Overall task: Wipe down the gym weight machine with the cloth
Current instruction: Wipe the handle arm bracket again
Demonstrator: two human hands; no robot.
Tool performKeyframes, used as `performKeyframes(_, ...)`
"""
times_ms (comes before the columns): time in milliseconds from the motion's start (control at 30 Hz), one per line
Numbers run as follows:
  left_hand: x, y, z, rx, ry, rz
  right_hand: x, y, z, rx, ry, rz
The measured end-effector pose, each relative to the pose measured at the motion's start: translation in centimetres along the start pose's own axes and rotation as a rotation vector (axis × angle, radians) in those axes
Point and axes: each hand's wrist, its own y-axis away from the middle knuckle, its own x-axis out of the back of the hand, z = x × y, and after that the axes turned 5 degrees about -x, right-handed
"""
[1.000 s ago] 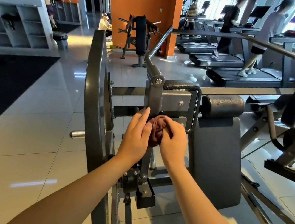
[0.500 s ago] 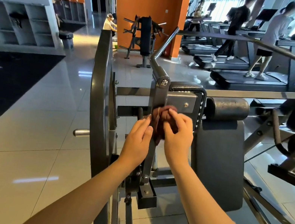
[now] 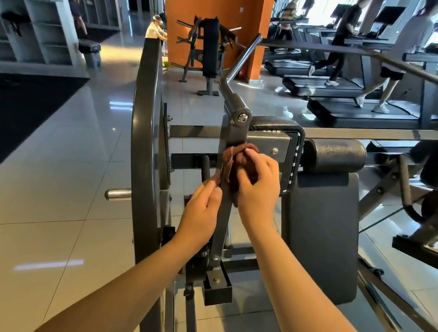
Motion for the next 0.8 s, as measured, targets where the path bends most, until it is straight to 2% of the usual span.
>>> performKeyframes(100,0.1,0.0,0.1,0.017,-0.017,-0.013,-0.4,0.5,0.5,-0.010,0.054,-0.018)
performKeyframes(233,-1.0,0.7,-1.6,-0.023,-0.098,-0.013,0.2,3.2,3.3,-0.153,0.159,-0.153)
performKeyframes(333,-2.1,1.6,-1.2,0.020,-0.066,-0.011,1.5,4.3,3.8,-0.243,0.080,-0.169)
performKeyframes(467,-3.1,3.7,0.2,0.051,-0.013,-0.124,4.7,7.6,4.0,-0.388,-0.041,-0.172)
performKeyframes(633,-5.0,7.3,0.4,0.104,0.082,-0.237,8.3,13.5,5.4,-0.536,-0.104,-0.030)
performKeyframes(800,-8.3,12.2,1.7,-0.005,0.038,-0.415,13.6,20.3,3.9,-0.552,-0.054,0.240)
